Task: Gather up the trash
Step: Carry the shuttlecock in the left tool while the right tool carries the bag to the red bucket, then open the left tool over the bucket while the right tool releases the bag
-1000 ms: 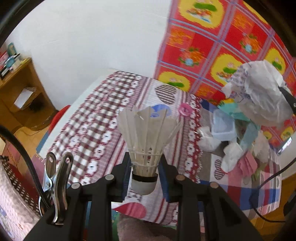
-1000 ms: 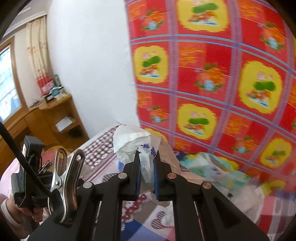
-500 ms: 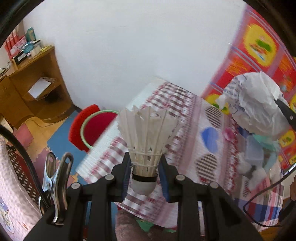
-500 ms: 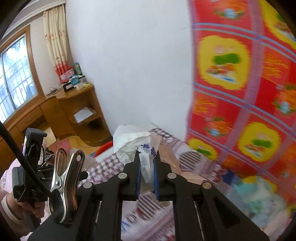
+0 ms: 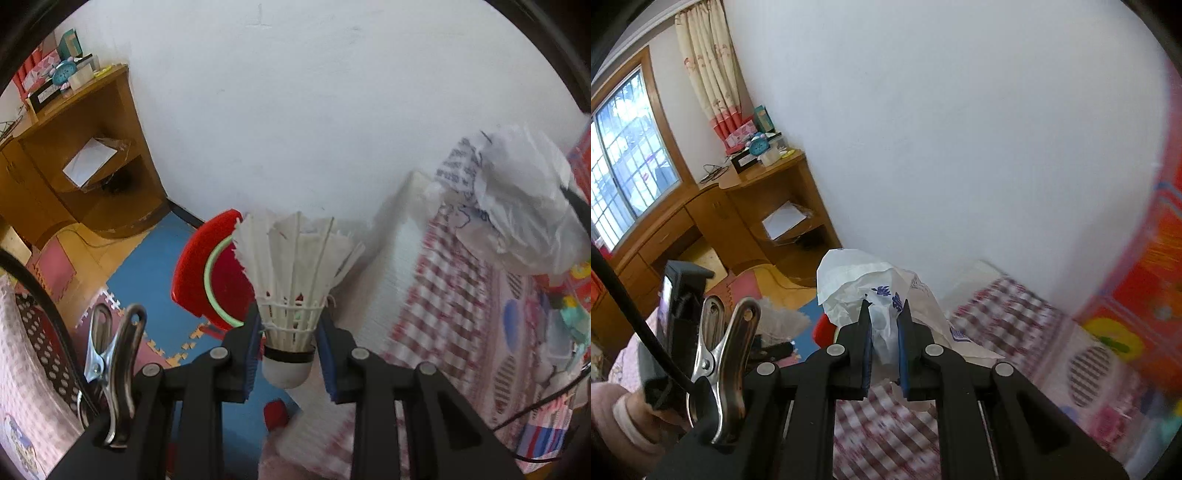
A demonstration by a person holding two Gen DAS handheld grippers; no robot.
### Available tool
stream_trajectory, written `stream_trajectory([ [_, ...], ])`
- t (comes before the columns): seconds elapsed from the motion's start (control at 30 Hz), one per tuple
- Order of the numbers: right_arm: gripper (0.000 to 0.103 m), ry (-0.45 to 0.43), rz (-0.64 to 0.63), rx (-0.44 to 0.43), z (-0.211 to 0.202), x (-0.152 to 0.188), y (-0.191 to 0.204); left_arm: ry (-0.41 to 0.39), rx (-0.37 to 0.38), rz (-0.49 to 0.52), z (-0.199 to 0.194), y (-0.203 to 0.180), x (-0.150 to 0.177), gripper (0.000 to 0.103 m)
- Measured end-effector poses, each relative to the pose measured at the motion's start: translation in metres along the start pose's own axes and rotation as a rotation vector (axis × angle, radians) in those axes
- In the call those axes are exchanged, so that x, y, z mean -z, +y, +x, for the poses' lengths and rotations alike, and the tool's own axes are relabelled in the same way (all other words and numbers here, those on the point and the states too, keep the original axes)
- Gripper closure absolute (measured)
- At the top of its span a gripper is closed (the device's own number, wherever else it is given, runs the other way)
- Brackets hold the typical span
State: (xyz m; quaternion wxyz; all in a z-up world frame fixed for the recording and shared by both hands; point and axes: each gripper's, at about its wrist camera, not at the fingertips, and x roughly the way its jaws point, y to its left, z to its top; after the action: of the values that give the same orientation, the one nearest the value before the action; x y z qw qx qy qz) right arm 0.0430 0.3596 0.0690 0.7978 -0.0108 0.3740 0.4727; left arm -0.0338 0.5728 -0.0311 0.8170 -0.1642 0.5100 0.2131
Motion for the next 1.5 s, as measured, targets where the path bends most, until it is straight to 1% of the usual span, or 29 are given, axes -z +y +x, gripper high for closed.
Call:
stream_trajectory([
  [0.1, 0.091, 0.035, 0.009, -0.032, 0.036, -0.011, 0.013, 0.015, 0.029, -0.024, 0.024, 0.018, -0.007, 0.074],
  [0.23, 0.091, 0.073, -0.005, -0.06, 0.079, -0.022, 0.028, 0.019, 0.051, -0.044, 0.049, 0.038, -0.014, 0.074],
  [0.27, 0.091, 0.081, -0.006, -0.064, 0.086, -0.022, 0.03, 0.02, 0.058, -0.047, 0.054, 0.042, -0.016, 0.074],
  [0.37, 0.091, 0.123, -0.008, -0.08, 0.124, -0.028, 0.038, 0.023, 0.069, -0.058, 0.075, 0.055, -0.018, 0.074],
  [0.57, 0.091, 0.217, 0.006, -0.109, 0.199, -0.037, 0.044, 0.058, 0.086, -0.1, 0.12, 0.077, -0.019, 0.074],
  [0.7, 0.091, 0.28, 0.015, -0.107, 0.246, -0.039, 0.046, 0.086, 0.101, -0.132, 0.149, 0.089, -0.016, 0.074],
  [0.9, 0.091, 0.409, 0.049, -0.068, 0.311, -0.028, 0.036, 0.132, 0.116, -0.169, 0.193, 0.102, -0.012, 0.074],
  [1.0, 0.091, 0.447, 0.064, -0.05, 0.334, -0.024, 0.033, 0.152, 0.132, -0.179, 0.214, 0.106, -0.009, 0.073],
  [1.2, 0.091, 0.515, 0.063, -0.016, 0.364, -0.015, 0.032, 0.186, 0.157, -0.183, 0.251, 0.11, -0.006, 0.073],
  [1.33, 0.091, 0.553, 0.099, -0.002, 0.382, -0.01, 0.027, 0.193, 0.168, -0.177, 0.264, 0.11, -0.005, 0.073],
  [1.4, 0.091, 0.564, 0.129, -0.011, 0.388, -0.008, 0.022, 0.202, 0.167, -0.171, 0.269, 0.109, -0.005, 0.073],
  [1.5, 0.091, 0.571, 0.13, 0.006, 0.394, -0.007, 0.022, 0.21, 0.17, -0.169, 0.274, 0.108, -0.005, 0.065],
])
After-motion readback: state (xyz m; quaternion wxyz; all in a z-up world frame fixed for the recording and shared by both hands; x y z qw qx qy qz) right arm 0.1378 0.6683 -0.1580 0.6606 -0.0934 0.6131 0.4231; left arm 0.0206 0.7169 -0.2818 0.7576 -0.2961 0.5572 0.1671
